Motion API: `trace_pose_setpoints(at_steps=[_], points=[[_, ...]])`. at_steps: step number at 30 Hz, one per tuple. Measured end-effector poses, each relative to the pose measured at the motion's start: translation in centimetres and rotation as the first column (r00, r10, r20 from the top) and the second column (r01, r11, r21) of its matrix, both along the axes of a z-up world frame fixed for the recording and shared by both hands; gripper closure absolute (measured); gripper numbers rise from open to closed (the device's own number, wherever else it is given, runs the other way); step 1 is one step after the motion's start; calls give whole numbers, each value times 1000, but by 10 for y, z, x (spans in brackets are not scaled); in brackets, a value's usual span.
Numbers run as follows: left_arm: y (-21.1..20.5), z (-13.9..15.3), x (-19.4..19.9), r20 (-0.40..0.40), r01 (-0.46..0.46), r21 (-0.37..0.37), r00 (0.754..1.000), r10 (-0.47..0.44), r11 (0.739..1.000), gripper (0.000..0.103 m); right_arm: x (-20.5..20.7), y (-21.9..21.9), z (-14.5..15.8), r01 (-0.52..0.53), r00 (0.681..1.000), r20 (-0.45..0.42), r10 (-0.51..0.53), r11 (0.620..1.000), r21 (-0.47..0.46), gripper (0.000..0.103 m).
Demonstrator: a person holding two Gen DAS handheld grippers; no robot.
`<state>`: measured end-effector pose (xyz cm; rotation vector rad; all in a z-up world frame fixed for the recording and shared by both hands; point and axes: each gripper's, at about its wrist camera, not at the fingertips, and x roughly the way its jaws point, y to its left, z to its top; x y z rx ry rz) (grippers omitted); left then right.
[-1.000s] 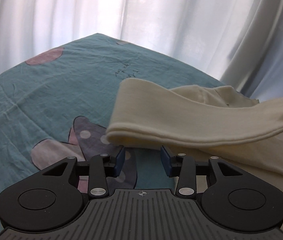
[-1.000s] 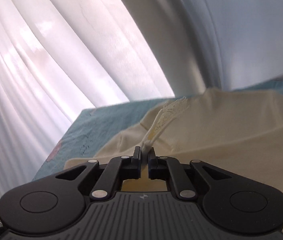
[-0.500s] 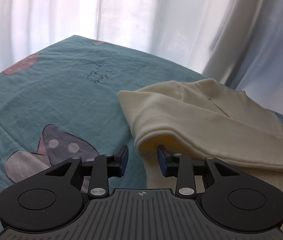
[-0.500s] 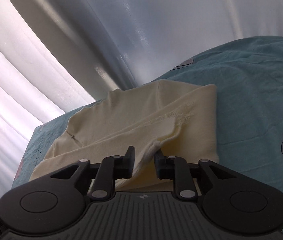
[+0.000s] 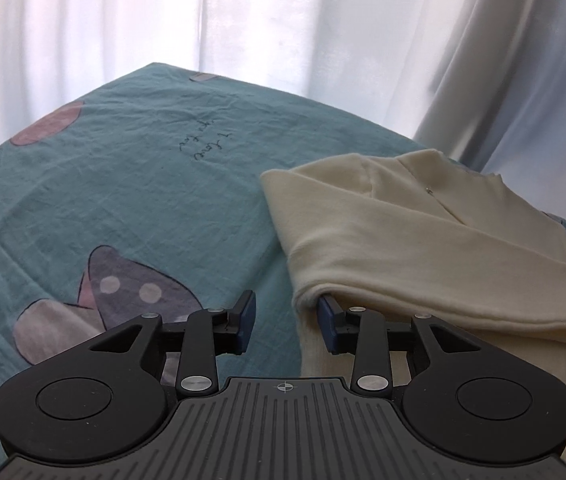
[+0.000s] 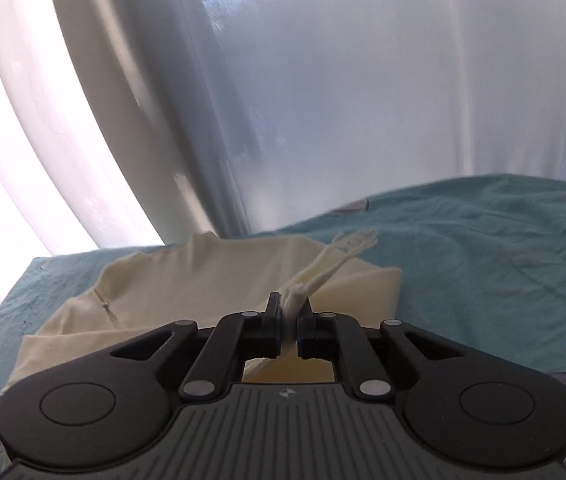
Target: Fold small clothes
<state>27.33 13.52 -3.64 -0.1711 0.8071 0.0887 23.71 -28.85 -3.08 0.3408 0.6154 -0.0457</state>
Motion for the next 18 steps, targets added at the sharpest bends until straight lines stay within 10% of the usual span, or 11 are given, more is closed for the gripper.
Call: trace_pose_setpoints(at_steps=[3,10,18], points=[[2,11,-8,32,2,16,999,-3,1000,60,7,-4,-15,-12,993,-115,11,1000,-8,94],[12,40,-9,117,-73,74,991,64,995,58,-18,-7,8,84,996,-5,-85,995,-56,79],[-55,3,38,13,154,46,988,-154,987,53,21,64,-10,-185,981,-93,171,968,-171,81]])
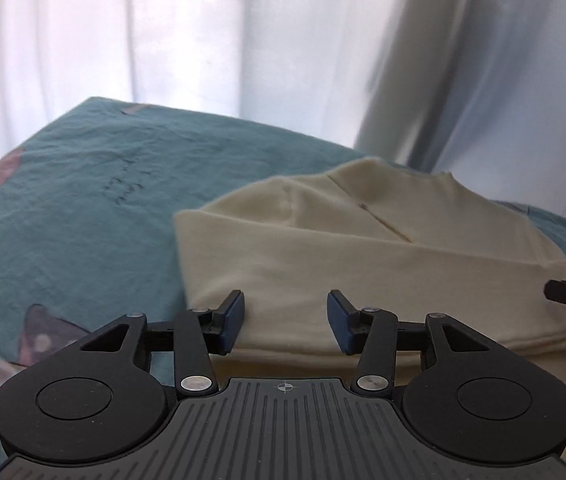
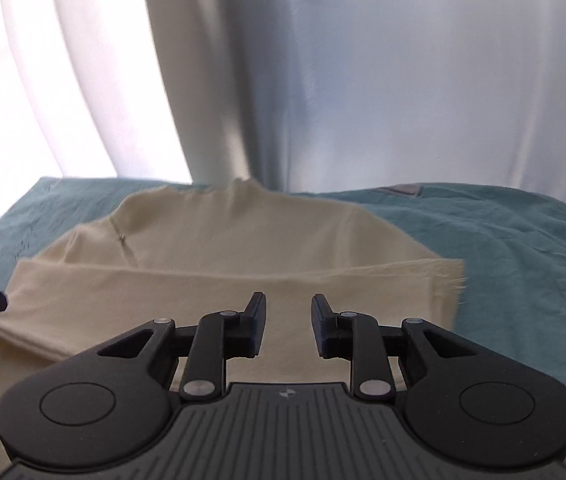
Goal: Fold small clothes
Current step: 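Open both grippers and release the folded sleeves onto the sweater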
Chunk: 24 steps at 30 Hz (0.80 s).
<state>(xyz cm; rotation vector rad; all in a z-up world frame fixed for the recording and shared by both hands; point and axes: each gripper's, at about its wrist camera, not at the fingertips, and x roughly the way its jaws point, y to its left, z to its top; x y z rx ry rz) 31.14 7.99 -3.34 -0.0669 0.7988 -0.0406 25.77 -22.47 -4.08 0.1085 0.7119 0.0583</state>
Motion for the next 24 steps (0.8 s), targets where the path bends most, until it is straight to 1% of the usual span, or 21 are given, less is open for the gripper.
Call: trace_pose_setpoints(at_steps=[1,2,3,4,5,9,11,13,15,17,18,19,21,24], points=[[-7,-8,4,-10,11,27,1000,-10,1000,55,5,8,-8,-20,1000,-21,20,1000,-14,82],[-13,-14,6,-2,15,62,1000,-14,998,55,8,14,-15,-29,999,-30,28,999,-43,82],[-17,-17,7,25,19,94,999,-22,995,55,7,19,-18,-37,999,1,38,995,-95,83],[-19,-18,9,33,21,118,999,-25,993,55,8,25,-21,-46,999,19,49,986,-162,83],[-20,-18,12,34,18,124,999,-22,992,55,8,27,-21,-37,999,28,43,981,-191,83],[-13,-18,22,34,6,116,999,-10,993,53,22,12,-21,17,999,32,-11,985,-170,83],[-9,-13,17,18,2,97,1000,-3,995,57,22,5,-19,25,1000,19,-23,990,-137,83],[-5,-6,5,10,18,53,1000,-18,998,57,11,2,-11,30,1000,6,-29,995,-97,83],[-4,-2,-8,13,44,16,999,-44,999,56,-6,3,-4,-1,1000,12,2,998,-56,83],[-6,-5,-14,4,67,19,998,-67,998,54,-23,6,-2,-27,999,23,28,999,-47,83],[-9,-11,-13,-6,69,35,998,-68,997,53,-29,8,-5,-39,999,4,39,997,-60,83],[-10,-15,-13,6,63,47,998,-64,997,52,-31,9,-10,-35,999,-23,34,996,-79,82],[-13,-17,-9,13,61,63,998,-62,996,52,-36,8,-16,-26,1000,-4,26,996,-91,83],[-15,-18,-2,6,54,67,999,-54,996,50,-31,6,-16,8,1000,-1,-8,995,-96,83]])
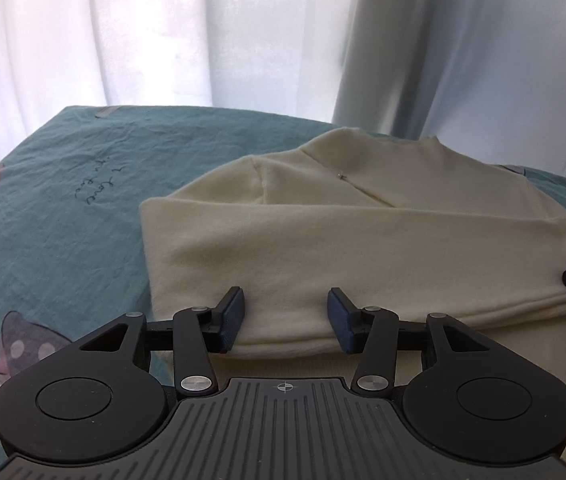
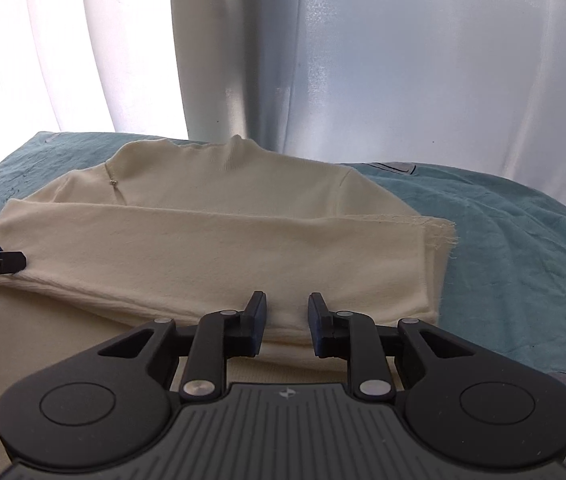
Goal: Fold small clothes
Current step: 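Open both grippers and release the folded sleeves onto the sweater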
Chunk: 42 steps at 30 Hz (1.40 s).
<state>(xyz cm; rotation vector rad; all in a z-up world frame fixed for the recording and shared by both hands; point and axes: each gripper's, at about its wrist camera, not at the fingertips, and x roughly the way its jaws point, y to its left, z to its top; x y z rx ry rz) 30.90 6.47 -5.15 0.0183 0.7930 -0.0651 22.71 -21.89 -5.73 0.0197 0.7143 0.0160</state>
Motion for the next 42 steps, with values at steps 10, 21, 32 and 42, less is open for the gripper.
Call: trace_pose_setpoints(at_steps=[10,21,32,42], points=[[-7,4,-11,-5,10,-25,1000,-10,1000,10,-17,1,7,15,999,37,-18,996,84,71],[-11,3,-27,-3,9,-6,1000,-9,1000,8,-45,5,-1,-10,998,-54,18,988,153,51],[22,15,-130,-142,75,-30,987,-79,997,24,-151,-14,5,-68,972,-200,120,966,249,51],[53,17,-215,-335,111,-72,933,-129,991,39,-248,-43,10,19,946,-317,70,962,271,57]])
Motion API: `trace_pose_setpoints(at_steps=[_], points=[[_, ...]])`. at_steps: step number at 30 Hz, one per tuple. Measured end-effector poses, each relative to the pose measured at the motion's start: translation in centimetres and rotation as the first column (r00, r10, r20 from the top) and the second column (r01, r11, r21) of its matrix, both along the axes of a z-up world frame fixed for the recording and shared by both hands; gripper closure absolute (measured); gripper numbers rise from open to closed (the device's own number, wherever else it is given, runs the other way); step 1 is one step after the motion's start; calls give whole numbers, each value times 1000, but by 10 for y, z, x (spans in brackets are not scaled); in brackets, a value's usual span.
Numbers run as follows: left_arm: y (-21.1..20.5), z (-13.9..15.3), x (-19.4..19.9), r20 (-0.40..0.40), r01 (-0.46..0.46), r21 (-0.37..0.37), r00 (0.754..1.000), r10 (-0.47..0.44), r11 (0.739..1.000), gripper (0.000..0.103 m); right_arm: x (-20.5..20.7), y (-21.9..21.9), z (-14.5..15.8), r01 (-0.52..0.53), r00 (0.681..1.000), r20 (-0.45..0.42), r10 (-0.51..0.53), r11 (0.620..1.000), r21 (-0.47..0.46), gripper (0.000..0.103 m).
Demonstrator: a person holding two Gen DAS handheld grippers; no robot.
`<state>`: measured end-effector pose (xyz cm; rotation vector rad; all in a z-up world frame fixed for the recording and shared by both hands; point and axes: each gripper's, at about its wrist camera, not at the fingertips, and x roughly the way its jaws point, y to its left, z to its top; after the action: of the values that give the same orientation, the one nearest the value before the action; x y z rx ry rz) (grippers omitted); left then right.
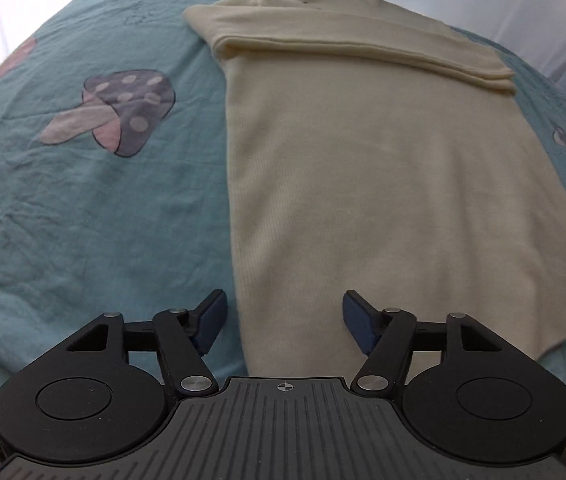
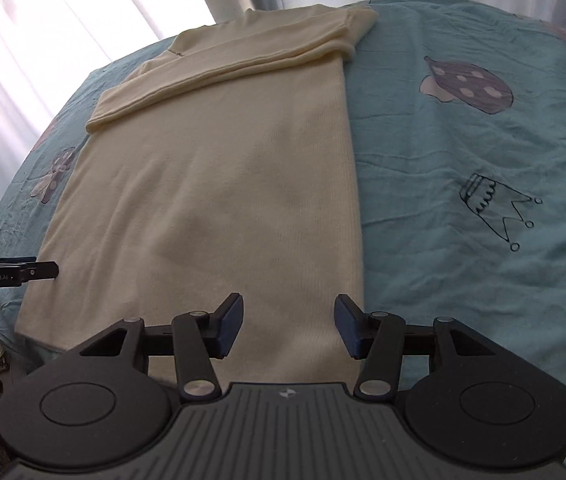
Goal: Fold small clothes
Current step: 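Open both grippers and release the folded sleeves onto the sweater, then grasp the sweater hem with both grippers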
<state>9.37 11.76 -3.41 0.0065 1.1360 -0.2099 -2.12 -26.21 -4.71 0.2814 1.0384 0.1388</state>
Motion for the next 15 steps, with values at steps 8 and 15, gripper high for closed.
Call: trace_pose_setpoints(at_steps=[8,15], points=[[18,2,-17,-73,0,-52,997,-3,999,62,-9,-9,4,-4,1000,-16,4,999,-37,62],[26,-4,-18,-131,-4,-172,991,-19,985,85,-11,-13,0,3,999,-39,-4,1000,-30,65]])
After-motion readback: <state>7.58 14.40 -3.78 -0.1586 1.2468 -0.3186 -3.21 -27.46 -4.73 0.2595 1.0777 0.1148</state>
